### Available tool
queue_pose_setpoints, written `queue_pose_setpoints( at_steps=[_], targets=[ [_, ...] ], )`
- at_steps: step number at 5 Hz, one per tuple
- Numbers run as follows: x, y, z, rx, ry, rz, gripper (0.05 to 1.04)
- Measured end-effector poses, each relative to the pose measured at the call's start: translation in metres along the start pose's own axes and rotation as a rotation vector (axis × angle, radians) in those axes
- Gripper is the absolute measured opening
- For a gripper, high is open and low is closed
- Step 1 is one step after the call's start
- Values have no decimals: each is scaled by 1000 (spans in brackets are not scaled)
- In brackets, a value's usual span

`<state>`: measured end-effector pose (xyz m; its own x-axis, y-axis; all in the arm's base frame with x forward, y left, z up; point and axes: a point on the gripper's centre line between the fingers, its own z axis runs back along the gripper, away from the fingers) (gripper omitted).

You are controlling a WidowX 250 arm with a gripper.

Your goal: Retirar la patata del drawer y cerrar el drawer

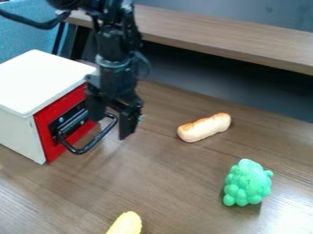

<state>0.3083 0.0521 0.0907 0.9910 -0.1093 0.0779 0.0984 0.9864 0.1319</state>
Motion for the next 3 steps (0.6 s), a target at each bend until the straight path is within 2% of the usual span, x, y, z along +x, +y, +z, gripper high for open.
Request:
queue_pose_setpoints(
  at_steps=[1, 2, 3],
  targets=[
    [21, -31, 21, -48, -50, -52, 999],
    [35, -62, 23, -116, -36, -101, 999],
    [50, -95, 30, -192, -52, -134, 999]
  ],
)
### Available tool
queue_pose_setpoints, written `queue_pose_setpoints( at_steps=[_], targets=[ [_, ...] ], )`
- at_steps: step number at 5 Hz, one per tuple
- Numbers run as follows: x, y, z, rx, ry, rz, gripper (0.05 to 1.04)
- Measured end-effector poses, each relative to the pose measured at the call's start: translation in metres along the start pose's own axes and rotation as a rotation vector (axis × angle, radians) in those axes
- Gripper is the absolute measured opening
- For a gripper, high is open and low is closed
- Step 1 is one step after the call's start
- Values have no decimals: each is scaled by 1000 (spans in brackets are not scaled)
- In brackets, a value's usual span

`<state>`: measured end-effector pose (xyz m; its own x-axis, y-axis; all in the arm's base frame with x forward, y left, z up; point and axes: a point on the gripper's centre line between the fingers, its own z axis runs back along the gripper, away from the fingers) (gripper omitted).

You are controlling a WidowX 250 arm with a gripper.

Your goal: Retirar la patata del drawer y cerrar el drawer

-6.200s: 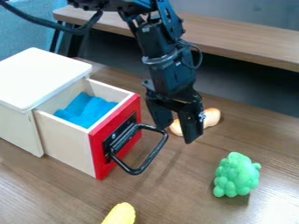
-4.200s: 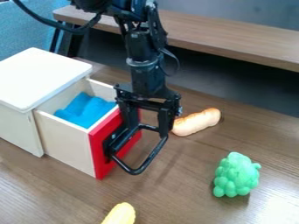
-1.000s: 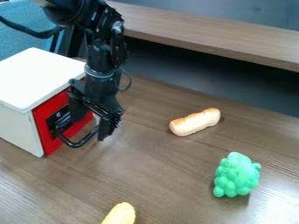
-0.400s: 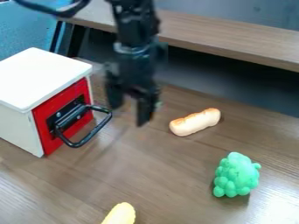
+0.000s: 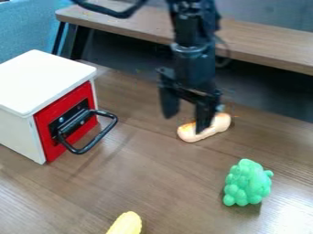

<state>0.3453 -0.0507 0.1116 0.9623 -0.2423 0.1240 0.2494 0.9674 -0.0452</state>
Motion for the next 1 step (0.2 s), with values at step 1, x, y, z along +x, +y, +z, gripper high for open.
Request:
queue_pose_setpoints(
  at_steps=[1],
  targets=[
    [1, -14, 1, -60, 5, 27, 999]
  ],
)
